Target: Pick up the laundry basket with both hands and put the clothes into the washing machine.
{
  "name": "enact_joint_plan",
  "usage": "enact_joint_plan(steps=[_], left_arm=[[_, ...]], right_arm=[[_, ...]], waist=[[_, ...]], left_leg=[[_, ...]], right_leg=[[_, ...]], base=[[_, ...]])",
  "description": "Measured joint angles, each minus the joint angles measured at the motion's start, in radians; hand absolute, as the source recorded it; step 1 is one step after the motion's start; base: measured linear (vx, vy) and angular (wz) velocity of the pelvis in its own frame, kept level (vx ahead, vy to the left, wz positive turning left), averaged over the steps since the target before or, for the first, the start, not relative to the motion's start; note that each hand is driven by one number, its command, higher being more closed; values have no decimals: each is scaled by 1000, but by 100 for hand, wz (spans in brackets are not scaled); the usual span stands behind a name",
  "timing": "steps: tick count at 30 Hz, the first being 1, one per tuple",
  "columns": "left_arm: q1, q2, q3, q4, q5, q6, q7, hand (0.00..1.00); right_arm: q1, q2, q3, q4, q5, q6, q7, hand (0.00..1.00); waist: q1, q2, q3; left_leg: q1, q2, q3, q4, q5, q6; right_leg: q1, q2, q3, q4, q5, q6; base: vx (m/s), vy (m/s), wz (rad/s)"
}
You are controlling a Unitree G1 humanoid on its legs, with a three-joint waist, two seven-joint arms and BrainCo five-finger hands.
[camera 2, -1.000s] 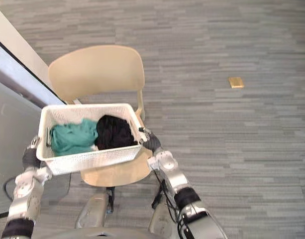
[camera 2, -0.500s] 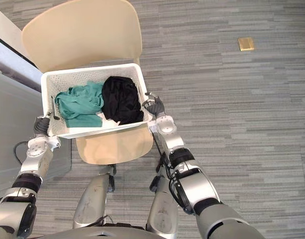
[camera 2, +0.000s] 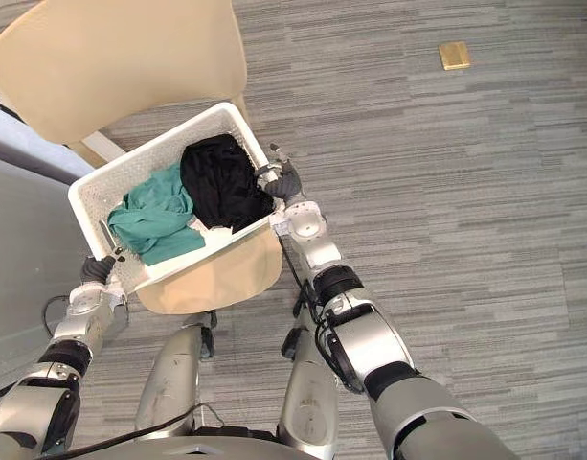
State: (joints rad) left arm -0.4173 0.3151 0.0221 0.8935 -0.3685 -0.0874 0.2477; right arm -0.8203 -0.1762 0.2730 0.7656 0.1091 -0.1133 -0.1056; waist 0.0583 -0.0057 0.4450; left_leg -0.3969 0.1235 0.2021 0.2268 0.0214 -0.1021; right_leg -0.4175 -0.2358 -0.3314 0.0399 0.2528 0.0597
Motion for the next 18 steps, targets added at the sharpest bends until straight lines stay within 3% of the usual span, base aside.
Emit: enact_joint_plan(steps=[9, 18], left_arm=[[35, 35, 92, -50, 26, 18, -16, 0], [43, 150, 243, -100, 100, 16, -46, 0]], right_arm=[[164, -15, 42, -191, 0, 30, 66, 0], [321, -27, 67, -422, 23, 29, 126, 0]], waist=[[-6, -3, 4], [-6, -5, 5]], left_leg=[[-3, 30, 25, 77, -54, -2], [34, 50, 43, 77, -61, -7]], right_leg=[[6, 23, 41, 0, 1, 1], [29, 50, 54, -2, 6, -9]], base=[[20, -11, -14], [31, -28, -9]])
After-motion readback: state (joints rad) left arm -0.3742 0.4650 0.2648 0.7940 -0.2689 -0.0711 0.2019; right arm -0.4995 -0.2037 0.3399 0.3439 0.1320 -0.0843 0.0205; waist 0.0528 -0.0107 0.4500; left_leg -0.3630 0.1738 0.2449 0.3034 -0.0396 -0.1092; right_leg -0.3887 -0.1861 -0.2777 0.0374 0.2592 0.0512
